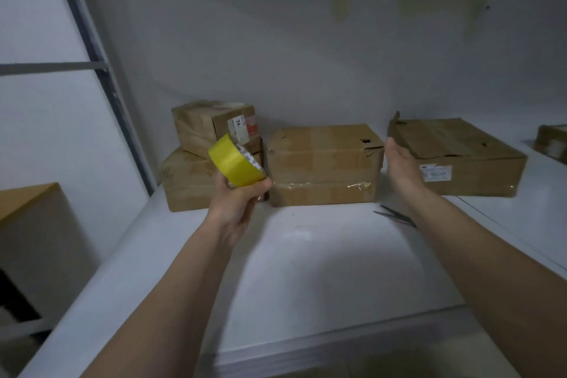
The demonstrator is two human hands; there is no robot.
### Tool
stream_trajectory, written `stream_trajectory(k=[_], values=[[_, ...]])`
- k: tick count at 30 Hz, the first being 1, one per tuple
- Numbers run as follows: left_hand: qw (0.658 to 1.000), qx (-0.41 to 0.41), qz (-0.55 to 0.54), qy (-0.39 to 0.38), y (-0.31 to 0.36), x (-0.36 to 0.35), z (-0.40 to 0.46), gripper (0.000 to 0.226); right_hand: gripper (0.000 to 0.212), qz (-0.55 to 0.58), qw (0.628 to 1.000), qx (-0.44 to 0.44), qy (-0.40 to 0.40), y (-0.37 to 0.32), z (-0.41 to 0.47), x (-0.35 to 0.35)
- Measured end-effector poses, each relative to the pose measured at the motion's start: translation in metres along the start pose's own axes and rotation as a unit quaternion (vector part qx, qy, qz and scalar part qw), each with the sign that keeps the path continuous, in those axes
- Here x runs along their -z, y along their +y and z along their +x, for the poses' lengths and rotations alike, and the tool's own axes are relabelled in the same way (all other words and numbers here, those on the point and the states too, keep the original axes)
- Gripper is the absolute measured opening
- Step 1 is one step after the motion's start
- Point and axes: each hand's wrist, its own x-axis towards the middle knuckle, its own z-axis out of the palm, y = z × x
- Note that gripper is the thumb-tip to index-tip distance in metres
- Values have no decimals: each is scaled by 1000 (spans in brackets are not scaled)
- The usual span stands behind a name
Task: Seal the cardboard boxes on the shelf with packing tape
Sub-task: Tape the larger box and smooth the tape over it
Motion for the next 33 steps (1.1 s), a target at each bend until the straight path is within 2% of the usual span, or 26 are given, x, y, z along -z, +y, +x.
stream_trajectory(k=[2,4,8,11,15,20,25,29,31,33], values=[[1000,13,-22,-5,-3,-6,16,59,66,71,997,-40,0,-2,14,-10],[999,34,-35,-18,-8,-12,30,61,78,114,992,-54,-5,8,35,-17],[997,43,20,-64,-11,-21,31,65,50,119,992,-30,-3,8,30,-26],[992,38,68,-98,-7,-20,12,62,43,147,988,-23,29,4,19,-22],[982,46,112,-142,9,-11,-30,73,37,195,977,14,79,-12,-9,-11],[975,54,118,-178,44,6,-91,52,21,240,965,7,102,-29,-63,-9],[953,71,160,-246,85,25,-169,56,16,240,967,1,90,-32,-112,-7],[944,76,201,-251,97,30,-213,70,22,224,972,-24,75,-26,-131,-12],[947,90,185,-246,101,30,-224,64,21,189,979,-52,51,-22,-135,-14],[952,102,154,-246,107,29,-230,56,29,121,990,-70,15,-17,-134,-14]])
